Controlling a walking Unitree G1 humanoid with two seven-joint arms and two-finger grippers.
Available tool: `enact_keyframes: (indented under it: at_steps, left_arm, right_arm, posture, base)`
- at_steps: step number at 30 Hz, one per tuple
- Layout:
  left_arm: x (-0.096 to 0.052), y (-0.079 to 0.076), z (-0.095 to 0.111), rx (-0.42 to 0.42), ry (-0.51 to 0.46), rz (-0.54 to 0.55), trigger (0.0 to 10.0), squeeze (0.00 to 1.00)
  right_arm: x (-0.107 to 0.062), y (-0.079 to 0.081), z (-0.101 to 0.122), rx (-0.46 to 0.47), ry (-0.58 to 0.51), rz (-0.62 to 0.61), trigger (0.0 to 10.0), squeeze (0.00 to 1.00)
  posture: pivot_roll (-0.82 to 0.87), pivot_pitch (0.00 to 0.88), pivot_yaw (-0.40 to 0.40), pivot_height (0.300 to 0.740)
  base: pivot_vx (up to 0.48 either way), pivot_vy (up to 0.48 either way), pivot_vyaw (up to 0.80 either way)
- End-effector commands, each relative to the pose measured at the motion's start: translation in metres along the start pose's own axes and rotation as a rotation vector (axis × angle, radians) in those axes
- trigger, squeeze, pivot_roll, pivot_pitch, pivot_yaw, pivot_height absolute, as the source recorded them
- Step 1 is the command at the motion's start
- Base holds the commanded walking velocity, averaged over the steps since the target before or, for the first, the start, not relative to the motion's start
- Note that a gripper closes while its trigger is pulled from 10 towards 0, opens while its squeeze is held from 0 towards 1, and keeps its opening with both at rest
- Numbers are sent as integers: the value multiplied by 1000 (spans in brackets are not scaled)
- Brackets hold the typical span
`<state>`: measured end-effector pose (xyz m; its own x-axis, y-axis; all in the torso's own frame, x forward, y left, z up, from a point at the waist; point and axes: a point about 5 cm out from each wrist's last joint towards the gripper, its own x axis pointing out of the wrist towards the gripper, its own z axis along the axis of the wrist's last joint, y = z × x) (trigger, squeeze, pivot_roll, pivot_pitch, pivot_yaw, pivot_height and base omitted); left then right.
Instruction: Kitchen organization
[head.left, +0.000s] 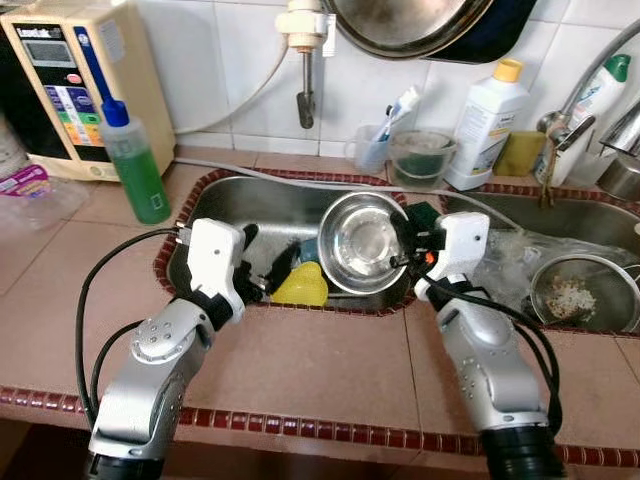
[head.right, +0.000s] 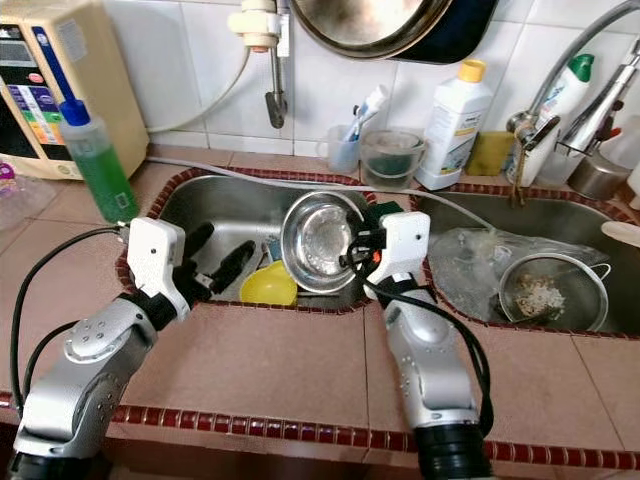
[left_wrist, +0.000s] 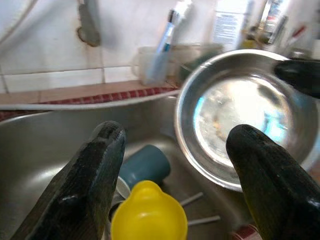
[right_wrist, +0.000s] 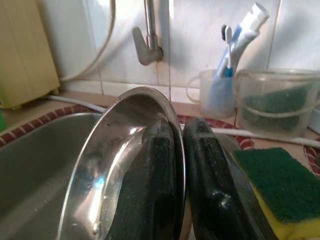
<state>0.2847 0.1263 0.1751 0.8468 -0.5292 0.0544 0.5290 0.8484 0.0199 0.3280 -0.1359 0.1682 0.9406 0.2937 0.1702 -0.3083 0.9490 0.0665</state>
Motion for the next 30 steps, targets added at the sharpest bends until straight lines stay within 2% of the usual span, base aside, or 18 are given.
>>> enact_keyframes:
  at_steps: [1, 9, 17, 20, 30]
  left_arm:
    - [-1, -5, 1, 7, 10, -28, 10000, 0]
    - [-6, -13, 8, 8, 10, -70, 10000, 0]
    - [-10, -21, 12, -2, 10, -123, 10000, 0]
    - [-13, -29, 15, -17, 18, -145, 10000, 0]
    - [-22, -33, 21, -41, 29, -136, 10000, 0]
  right_arm:
    - [3, -5, 4, 11, 1, 2, 10000, 0]
    - [12, -10, 13, 14, 1, 55, 10000, 0]
    - [19, -6, 13, 41, 20, 124, 10000, 0]
    - [29, -4, 12, 66, 57, 202, 10000, 0]
    - [49, -13, 15, 84, 84, 227, 10000, 0]
  posture:
    - [-74, 136, -7, 740]
    - [-64, 162, 2, 740]
    - [-54, 182, 4, 740]
    - [-41, 212, 5, 740]
    - [-4, 253, -6, 740]
  base:
    - [0, 0, 0]
    - [0, 0, 0]
    - [0, 0, 0]
    - [0, 0, 0]
    - [0, 0, 0]
